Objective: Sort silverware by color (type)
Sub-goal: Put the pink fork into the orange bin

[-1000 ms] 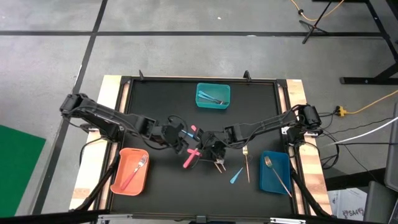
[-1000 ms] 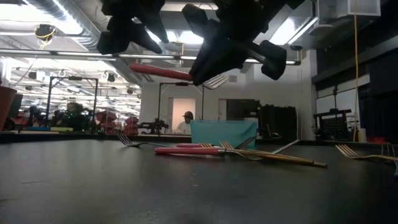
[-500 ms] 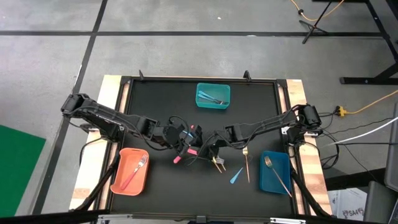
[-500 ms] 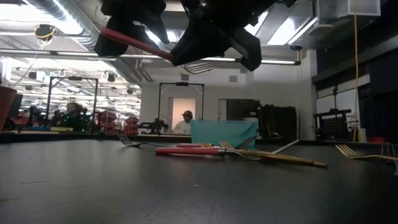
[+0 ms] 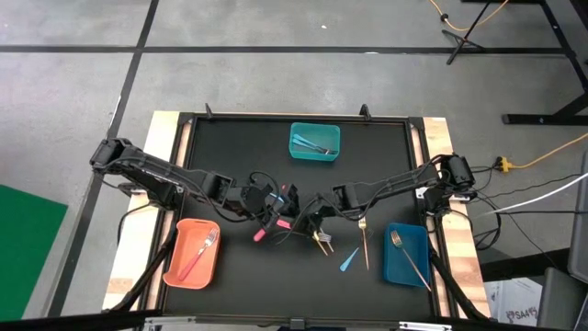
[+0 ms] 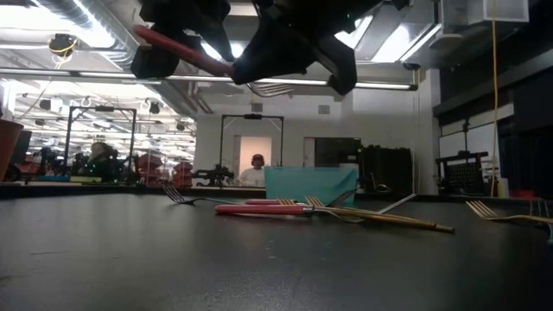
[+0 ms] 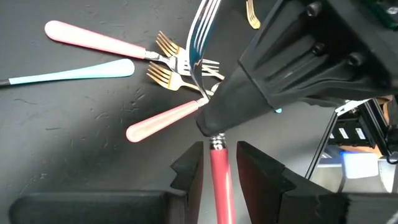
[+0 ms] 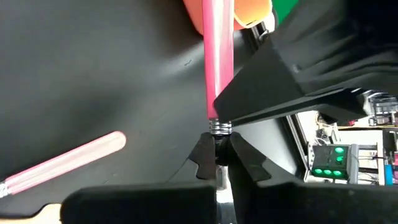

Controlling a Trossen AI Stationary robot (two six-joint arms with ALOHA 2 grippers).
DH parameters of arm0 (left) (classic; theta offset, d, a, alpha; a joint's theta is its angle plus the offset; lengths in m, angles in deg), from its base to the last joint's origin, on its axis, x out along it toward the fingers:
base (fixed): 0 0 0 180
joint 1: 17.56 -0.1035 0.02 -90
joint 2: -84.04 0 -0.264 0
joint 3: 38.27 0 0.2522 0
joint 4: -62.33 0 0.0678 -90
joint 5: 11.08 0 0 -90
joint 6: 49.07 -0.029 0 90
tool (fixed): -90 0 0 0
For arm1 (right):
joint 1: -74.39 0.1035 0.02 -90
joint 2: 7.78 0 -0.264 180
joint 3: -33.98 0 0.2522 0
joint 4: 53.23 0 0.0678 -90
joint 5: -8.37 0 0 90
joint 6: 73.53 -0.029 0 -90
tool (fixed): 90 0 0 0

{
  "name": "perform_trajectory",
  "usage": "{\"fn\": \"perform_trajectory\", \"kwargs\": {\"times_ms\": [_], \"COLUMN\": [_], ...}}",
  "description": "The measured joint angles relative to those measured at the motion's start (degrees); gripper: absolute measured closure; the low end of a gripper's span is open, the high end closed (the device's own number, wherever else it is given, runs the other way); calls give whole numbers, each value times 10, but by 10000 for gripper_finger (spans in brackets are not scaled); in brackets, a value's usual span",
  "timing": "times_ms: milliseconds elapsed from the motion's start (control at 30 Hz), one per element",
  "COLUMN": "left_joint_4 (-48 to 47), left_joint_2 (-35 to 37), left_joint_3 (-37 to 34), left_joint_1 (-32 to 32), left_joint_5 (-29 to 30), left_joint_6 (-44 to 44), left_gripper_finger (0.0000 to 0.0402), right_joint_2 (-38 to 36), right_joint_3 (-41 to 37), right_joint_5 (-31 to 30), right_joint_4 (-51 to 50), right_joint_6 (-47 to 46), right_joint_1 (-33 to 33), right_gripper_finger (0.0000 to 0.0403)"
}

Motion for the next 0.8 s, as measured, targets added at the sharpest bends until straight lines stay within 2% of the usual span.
{"fn": "perform_trajectory", "kwargs": {"times_ms": [433,800], "left_joint_4": [-2,-26], "left_joint_2": [0,0], "left_joint_3": [0,0], "left_joint_1": [0,0], "left_joint_5": [-12,-77], "left_joint_6": [0,20], "left_gripper_finger": [311,311], "right_joint_2": [0,0], "right_joint_3": [0,0], "right_joint_5": [-37,-45], "right_joint_4": [9,10], "right_joint_6": [0,0], "right_joint_1": [1,0], "right_gripper_finger": [396,396]}}
